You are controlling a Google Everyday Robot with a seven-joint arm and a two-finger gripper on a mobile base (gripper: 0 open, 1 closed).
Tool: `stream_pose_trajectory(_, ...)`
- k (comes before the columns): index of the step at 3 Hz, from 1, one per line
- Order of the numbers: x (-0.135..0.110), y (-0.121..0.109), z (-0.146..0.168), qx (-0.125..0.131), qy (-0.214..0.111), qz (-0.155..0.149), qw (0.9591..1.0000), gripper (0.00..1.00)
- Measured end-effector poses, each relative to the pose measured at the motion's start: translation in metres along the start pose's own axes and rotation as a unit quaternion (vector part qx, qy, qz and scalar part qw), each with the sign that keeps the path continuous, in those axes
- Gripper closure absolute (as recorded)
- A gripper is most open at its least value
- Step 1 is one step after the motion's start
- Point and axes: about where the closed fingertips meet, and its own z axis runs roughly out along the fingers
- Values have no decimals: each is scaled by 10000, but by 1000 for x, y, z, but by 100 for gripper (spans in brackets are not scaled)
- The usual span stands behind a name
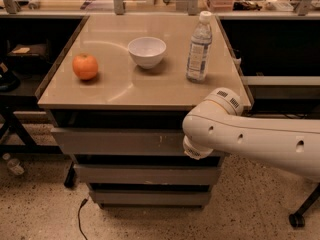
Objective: Close top drawer
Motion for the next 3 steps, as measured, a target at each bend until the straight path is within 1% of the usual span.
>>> stream_pose_trajectory(2,0,0,0,0,0,0,10000,13)
stream_pose_trajectory(3,0,0,0,1,0,0,10000,0)
